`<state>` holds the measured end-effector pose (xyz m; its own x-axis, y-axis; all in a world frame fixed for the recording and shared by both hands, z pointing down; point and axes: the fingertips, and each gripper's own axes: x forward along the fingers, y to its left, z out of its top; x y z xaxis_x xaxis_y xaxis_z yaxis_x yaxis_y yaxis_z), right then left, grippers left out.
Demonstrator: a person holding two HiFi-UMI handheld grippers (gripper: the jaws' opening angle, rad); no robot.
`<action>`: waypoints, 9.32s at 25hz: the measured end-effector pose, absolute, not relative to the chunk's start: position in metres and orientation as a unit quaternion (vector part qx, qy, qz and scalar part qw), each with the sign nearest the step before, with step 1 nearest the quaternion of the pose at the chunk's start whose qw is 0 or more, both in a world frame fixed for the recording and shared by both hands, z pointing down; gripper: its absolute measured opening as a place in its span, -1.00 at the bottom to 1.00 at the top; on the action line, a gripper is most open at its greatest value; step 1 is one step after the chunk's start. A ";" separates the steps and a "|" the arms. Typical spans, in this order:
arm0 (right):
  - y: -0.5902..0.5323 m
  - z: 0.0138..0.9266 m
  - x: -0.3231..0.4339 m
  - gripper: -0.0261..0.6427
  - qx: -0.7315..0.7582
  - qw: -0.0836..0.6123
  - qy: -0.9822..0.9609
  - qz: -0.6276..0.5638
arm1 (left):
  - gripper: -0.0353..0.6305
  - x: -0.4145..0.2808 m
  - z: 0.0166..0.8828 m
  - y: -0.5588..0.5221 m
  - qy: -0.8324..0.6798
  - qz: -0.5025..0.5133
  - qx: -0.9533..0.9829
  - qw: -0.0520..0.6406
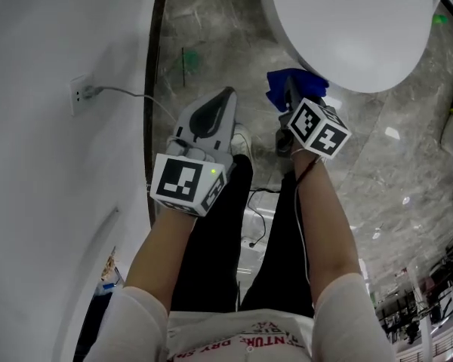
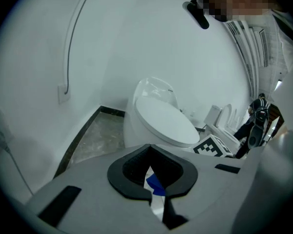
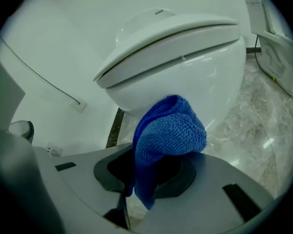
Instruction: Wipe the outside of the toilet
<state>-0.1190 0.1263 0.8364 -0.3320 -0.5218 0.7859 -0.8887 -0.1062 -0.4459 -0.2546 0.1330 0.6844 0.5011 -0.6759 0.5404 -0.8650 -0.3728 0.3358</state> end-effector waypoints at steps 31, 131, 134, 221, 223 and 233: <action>-0.125 0.454 -0.028 -0.69 0.396 0.208 -0.813 0.373 | -0.88 -0.224 0.417 -0.028 -0.664 0.049 0.693 0.276; -0.117 0.829 -0.249 -0.69 -0.345 0.789 -0.483 -0.162 | -0.88 -0.311 0.711 0.076 -0.857 -0.029 0.321 0.402; -0.086 0.835 -0.247 -0.69 -0.364 0.788 -0.471 -0.154 | -0.88 -0.310 0.717 0.102 -0.859 -0.037 0.306 0.408; -0.015 0.192 -0.129 -0.69 0.098 0.374 -0.922 0.039 | -0.88 -0.221 0.134 0.075 -0.783 0.024 0.597 0.176; -0.005 0.186 -0.109 -0.69 0.154 0.359 -0.919 0.060 | -0.88 -0.209 0.132 0.075 -0.747 0.039 0.640 0.174; 0.089 0.174 0.033 -0.69 0.299 0.289 -0.903 0.104 | -0.88 -0.078 0.123 0.121 -0.643 0.036 0.744 0.179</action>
